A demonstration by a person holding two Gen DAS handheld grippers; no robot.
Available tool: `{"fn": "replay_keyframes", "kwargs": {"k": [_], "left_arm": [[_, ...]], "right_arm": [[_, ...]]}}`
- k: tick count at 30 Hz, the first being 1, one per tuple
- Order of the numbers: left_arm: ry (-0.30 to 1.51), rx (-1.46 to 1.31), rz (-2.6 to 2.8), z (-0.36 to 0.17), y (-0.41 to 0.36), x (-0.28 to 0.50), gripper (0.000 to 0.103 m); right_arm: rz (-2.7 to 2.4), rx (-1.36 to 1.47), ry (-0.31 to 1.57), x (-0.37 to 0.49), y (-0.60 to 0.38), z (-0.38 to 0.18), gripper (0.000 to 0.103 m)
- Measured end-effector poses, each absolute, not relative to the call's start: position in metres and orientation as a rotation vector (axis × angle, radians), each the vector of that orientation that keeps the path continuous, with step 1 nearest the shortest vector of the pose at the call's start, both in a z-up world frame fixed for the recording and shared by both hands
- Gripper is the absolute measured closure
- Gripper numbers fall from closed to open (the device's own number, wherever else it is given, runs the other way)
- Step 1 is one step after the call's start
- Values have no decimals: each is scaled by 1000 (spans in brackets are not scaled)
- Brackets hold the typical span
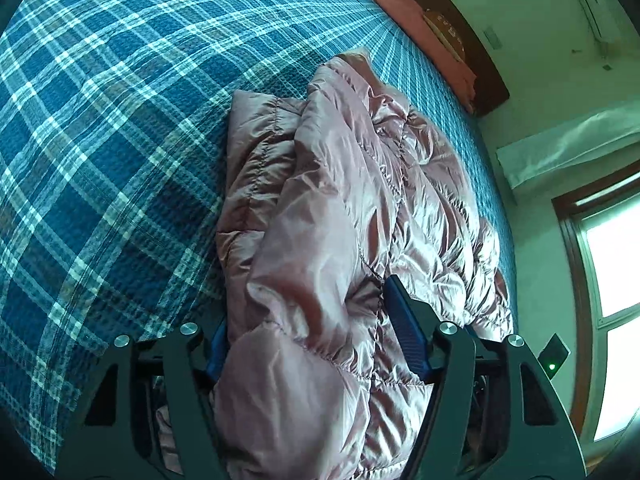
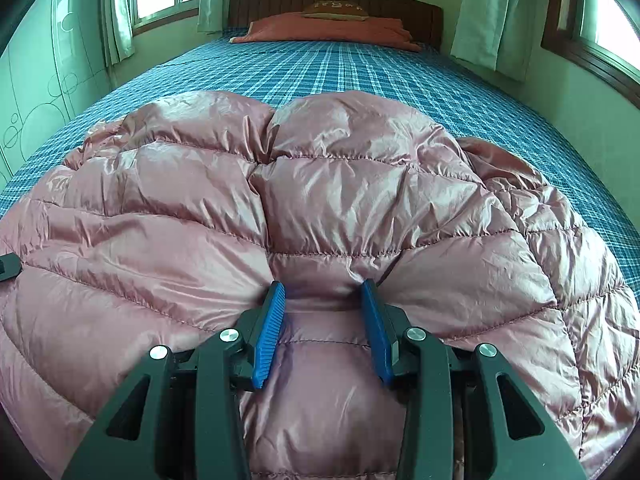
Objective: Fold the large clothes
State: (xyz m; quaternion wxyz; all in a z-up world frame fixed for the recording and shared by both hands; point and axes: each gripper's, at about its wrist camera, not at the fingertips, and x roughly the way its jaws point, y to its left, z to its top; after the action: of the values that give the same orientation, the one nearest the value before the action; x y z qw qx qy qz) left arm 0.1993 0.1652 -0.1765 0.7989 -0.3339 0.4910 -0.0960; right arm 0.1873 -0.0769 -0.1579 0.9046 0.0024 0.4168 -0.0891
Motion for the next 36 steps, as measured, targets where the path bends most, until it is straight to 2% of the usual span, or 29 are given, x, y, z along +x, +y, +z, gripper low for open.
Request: {"fn": "replay_keyframes", "kwargs": {"k": [4, 7, 9, 11, 12, 14, 17, 31, 33, 35, 36], "left_arm": [[1046, -793, -195, -183, 176, 200, 44], [1049, -706, -189, -180, 167, 202, 45], [1044, -650, -185, -176, 162, 202, 53], [1040, -651, -186, -174, 160, 202, 68], [1037, -646, -182, -172, 159, 201, 71], [1021, -607, -177, -164, 154, 200, 82], [988, -570, -169, -150, 148, 195, 90], [883, -443, -169, -95, 112, 182, 93], [874, -420, -177, -86, 103, 180, 93], [867, -393, -190, -78, 93, 177, 93], [862, -379, -198, -73, 86, 176, 93]], "right_arm": [[-185, 2, 861, 187, -77, -159, 63], [-187, 0, 860, 188, -77, -159, 63], [-187, 1, 860, 188, -77, -159, 63], [-187, 0, 860, 188, -76, -159, 63], [-188, -1, 860, 187, -76, -159, 63], [-187, 0, 860, 188, -77, -159, 63], [-187, 0, 859, 188, -77, -159, 63], [-191, 1, 861, 188, -75, -156, 62], [-195, 9, 862, 187, -77, -151, 57], [-191, 24, 853, 184, -82, -144, 46], [-190, 31, 840, 180, -87, -139, 44]]}}
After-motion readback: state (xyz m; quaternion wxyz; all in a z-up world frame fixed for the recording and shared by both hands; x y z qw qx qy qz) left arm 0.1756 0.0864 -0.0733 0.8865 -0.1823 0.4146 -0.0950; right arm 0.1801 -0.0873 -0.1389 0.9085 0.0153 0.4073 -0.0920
